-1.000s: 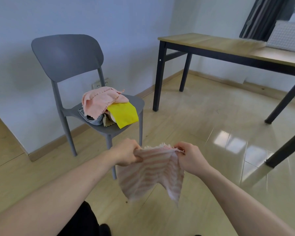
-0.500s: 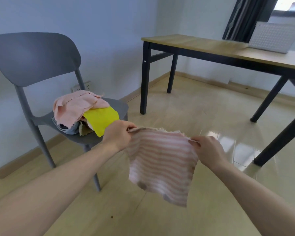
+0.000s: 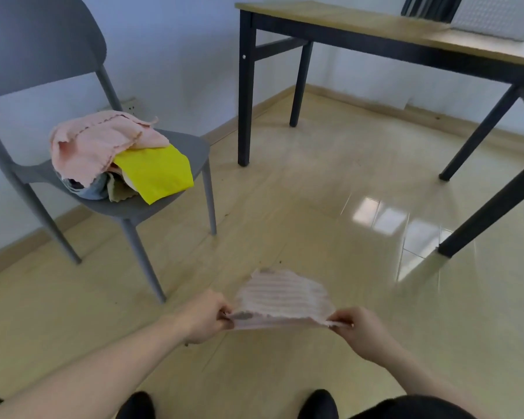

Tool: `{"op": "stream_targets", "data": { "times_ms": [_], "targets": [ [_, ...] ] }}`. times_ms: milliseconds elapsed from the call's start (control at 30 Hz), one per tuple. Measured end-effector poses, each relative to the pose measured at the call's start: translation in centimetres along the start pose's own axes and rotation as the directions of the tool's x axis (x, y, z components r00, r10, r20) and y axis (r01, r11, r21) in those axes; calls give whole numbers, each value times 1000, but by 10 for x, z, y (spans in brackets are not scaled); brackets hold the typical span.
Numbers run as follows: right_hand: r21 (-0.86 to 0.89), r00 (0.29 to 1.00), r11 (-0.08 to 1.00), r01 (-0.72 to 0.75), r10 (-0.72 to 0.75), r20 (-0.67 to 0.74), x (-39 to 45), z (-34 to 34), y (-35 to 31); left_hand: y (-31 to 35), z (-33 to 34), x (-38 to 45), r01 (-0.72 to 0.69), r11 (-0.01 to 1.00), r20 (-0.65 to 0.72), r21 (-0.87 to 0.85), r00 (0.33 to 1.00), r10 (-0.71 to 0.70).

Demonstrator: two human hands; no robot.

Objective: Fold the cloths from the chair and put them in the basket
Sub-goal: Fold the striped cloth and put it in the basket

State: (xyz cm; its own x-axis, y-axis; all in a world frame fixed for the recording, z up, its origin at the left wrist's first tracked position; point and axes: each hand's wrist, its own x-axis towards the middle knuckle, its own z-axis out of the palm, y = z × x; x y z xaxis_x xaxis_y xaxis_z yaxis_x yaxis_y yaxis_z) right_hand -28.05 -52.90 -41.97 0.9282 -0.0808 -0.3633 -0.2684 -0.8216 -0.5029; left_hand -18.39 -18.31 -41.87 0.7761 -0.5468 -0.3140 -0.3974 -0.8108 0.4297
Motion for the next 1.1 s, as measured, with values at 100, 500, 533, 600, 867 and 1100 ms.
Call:
{"op": "stream_targets", "data": {
  "times_ms": [100,500,533,600,867,1100],
  "targets": [
    [51,994,995,-88,85,72,5,43,27,-5,46,6,78,997,108,-13,991,-76],
    [154,964,955,-255,264,-38,69,96,75,-42,102,88,179,981,82,-74,982,-173],
    [169,959,950,-262,276,-60,79,96,78,-44,102,97,178,982,50,-67,983,-175],
    [194,951,940,-279,299,-83,98,96,83,-48,101,118,193,981,17,-32,981,-193],
    [213,923,924,-318,352,-152,171,101,102,-61,120,189,271,961,-11,-54,962,-272],
    [214,840,845,-490,523,-141,177,132,119,-59,163,187,271,959,94,86,956,-279]
  ]
}}
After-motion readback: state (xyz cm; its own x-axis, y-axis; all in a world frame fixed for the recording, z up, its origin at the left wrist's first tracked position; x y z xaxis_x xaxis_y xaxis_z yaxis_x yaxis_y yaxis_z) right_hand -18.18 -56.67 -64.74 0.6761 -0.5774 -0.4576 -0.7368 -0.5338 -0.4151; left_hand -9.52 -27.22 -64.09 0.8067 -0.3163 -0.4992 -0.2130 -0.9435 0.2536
